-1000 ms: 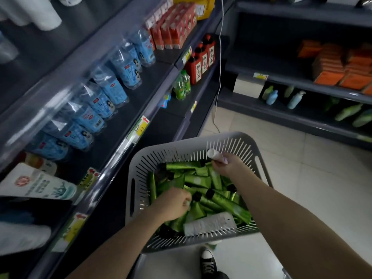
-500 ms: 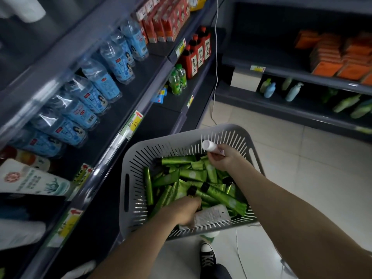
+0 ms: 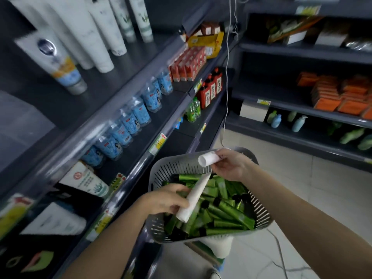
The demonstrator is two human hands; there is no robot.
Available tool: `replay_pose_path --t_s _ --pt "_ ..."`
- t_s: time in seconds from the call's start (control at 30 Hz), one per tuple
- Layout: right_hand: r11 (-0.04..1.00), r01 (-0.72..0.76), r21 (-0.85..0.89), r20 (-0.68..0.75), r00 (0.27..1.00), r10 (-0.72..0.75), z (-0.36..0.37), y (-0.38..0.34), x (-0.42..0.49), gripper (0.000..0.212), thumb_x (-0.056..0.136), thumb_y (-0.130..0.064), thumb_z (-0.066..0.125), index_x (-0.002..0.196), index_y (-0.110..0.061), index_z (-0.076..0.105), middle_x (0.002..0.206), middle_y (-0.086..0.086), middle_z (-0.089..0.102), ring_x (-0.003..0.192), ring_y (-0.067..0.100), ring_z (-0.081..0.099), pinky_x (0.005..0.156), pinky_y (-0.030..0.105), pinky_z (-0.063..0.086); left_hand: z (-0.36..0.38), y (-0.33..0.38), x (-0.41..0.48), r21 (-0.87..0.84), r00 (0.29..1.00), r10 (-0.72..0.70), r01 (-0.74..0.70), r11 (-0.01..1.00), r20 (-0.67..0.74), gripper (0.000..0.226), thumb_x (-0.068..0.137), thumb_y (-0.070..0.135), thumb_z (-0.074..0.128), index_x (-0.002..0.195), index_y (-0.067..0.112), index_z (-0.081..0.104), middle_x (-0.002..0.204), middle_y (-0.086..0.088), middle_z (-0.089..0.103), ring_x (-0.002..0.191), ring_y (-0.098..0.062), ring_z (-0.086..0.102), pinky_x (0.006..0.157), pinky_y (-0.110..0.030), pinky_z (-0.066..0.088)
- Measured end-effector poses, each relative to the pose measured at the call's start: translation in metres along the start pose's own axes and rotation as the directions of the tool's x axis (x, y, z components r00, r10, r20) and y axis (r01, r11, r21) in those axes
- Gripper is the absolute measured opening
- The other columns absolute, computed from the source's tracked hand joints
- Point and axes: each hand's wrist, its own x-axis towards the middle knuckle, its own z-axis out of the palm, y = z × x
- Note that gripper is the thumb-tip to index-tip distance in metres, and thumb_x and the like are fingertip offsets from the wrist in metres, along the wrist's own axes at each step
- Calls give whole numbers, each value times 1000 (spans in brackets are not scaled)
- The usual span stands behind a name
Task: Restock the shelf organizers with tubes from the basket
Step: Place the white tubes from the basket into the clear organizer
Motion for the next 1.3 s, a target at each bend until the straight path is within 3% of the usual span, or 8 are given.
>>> replay_pose_path --t_s 0.13,0.27,0.47,0.53,0.73,0.87,1.13,1.3 --pt "988 83 -130 136 989 -65 37 -2 -37 10 87 -2 56 97 -3 56 90 12 60 82 24 61 52 29 59 -10 5 -34 -299 989 118 -88 950 85 59 71 -4 61 125 16 50 108 -14 62 96 -27 65 82 -43 54" --pt "972 153 -181 288 953 -97 80 -7 -76 9 83 2 56 89 -3 60 88 12 64 83 24 62 66 30 59 -13 17 -63 -594 946 310 -195 781 97 71 61 -4 63 127 16 46 94 -13 55 80 -24 58 74 -36 52" --pt "942 223 -250 439 894 -94 142 6 -124 28 73 -1 63 100 -2 58 109 17 64 101 29 63 83 36 55 -8 50 -115 -555 894 421 -432 711 -155 29 83 15 64 109 6 56 72 -7 57 59 -15 58 55 -27 51" --pt "923 277 -266 473 872 -126 161 5 -143 19 75 -3 62 94 -4 60 97 14 66 92 26 64 82 33 55 -17 54 -136 -499 856 424 -517 695 -296 20 83 16 64 101 8 61 73 -7 56 59 -15 58 57 -28 52" --pt "756 518 -400 580 782 -229 232 15 -194 8 89 -20 58 92 -13 62 88 6 65 82 20 64 62 29 58 -66 41 -221 -102 572 472 -701 706 -671 17 88 13 64 104 10 63 88 -5 68 79 -16 65 75 -34 54" --pt "632 623 -461 708 687 -161 282 50 -218 17 88 -18 60 104 -11 61 93 7 69 85 21 67 70 34 57 -91 22 -288 117 341 449 -675 728 -826 25 84 14 70 107 12 60 103 -4 69 93 -16 66 82 -35 54" --pt "371 804 -464 865 501 -3 372 146 -262 17 85 -7 65 102 -8 64 98 11 73 87 25 70 76 38 59 -116 -47 -416 341 -2 396 -511 789 -918 27 77 13 75 100 12 61 99 2 69 89 -11 67 79 -38 57" --pt "428 809 -403 908 412 75 423 207 -281 13 88 -11 62 100 -11 65 91 9 74 80 22 72 69 36 57 -122 -97 -491 345 -171 299 -471 812 -939 29 77 17 76 102 14 61 100 5 69 89 -10 66 76 -31 56"
